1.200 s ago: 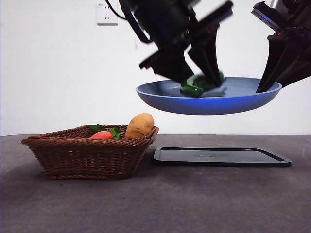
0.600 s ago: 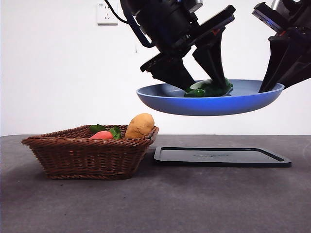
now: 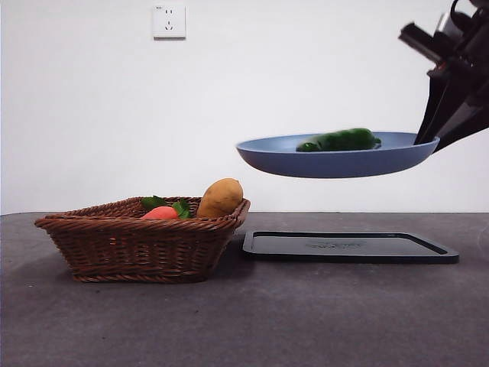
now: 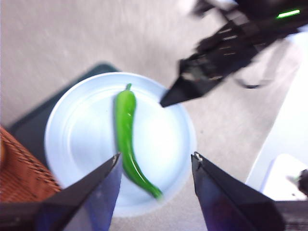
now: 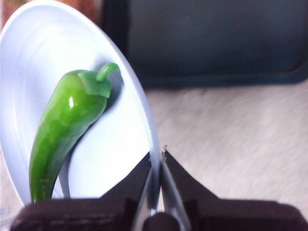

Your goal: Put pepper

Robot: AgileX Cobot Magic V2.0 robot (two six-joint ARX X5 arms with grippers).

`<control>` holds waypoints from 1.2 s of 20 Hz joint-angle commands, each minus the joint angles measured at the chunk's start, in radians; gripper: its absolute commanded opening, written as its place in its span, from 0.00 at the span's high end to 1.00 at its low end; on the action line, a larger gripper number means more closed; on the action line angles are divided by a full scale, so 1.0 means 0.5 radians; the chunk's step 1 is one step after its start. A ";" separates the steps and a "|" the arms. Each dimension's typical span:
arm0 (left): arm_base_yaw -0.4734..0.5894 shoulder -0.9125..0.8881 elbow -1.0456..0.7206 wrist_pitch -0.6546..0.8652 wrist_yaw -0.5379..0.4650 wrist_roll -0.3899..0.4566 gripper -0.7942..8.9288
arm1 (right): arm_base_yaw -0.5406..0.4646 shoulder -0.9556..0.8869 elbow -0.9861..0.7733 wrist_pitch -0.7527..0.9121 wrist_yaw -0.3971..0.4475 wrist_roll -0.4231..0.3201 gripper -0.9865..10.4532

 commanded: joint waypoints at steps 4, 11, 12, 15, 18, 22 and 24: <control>-0.016 -0.249 0.041 -0.080 -0.008 0.037 0.65 | -0.105 0.393 0.327 0.092 -0.003 0.027 0.91; -0.016 -0.478 0.041 -0.159 -0.007 0.030 0.65 | -0.192 0.933 0.626 0.227 0.027 0.028 0.91; -0.017 -0.491 0.041 -0.159 -0.007 0.028 0.65 | -0.193 0.992 0.646 0.261 0.027 0.028 0.91; -0.018 -0.502 0.041 -0.162 -0.007 0.014 0.65 | -0.194 1.114 0.662 0.331 0.028 0.029 0.91; -0.018 -0.502 0.041 -0.158 -0.007 0.014 0.65 | -0.193 1.210 0.662 0.352 0.027 0.028 0.91; -0.018 -0.502 0.041 -0.159 -0.008 0.014 0.65 | -0.194 1.236 0.662 0.369 0.040 0.020 0.91; -0.017 -0.502 0.041 -0.159 -0.008 0.015 0.65 | -0.193 1.235 0.662 0.363 0.027 0.019 0.88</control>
